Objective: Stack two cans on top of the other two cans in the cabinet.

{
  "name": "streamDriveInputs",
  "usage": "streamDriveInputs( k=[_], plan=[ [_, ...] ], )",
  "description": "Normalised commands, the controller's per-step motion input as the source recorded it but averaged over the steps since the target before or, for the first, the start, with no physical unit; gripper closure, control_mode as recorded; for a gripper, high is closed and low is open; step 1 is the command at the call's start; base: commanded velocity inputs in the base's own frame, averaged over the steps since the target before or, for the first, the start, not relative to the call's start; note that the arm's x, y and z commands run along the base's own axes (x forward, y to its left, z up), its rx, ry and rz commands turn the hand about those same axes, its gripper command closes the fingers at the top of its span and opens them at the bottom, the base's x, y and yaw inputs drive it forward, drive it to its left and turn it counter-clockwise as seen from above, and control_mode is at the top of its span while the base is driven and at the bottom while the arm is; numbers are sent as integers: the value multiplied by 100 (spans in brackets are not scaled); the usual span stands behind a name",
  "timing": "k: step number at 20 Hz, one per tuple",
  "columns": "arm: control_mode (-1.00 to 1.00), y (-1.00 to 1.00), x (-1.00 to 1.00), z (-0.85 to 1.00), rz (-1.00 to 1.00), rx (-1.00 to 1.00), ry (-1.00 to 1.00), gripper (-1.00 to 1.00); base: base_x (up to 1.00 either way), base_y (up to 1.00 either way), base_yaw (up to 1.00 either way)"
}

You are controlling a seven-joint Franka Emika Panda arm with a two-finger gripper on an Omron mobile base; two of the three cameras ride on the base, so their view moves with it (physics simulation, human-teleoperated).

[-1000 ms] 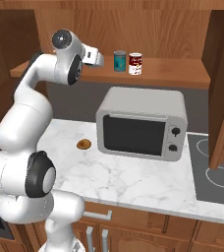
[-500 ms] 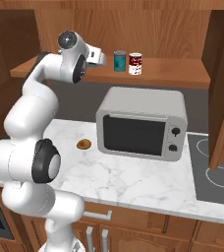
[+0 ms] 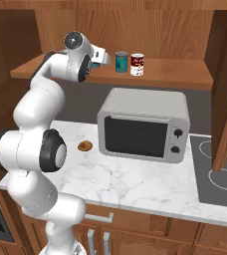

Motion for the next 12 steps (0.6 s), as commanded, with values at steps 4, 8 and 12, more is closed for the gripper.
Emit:
streamDriveInputs(
  k=[4,8,12],
  plan=[
    [-100,-3,27,-3,0,0,0,-100,0,0,0],
    [-100,-5,19,-7,0,0,0,-100,0,0,0],
    [-100,-4,12,-7,0,0,0,-100,0,0,0]
  ],
)
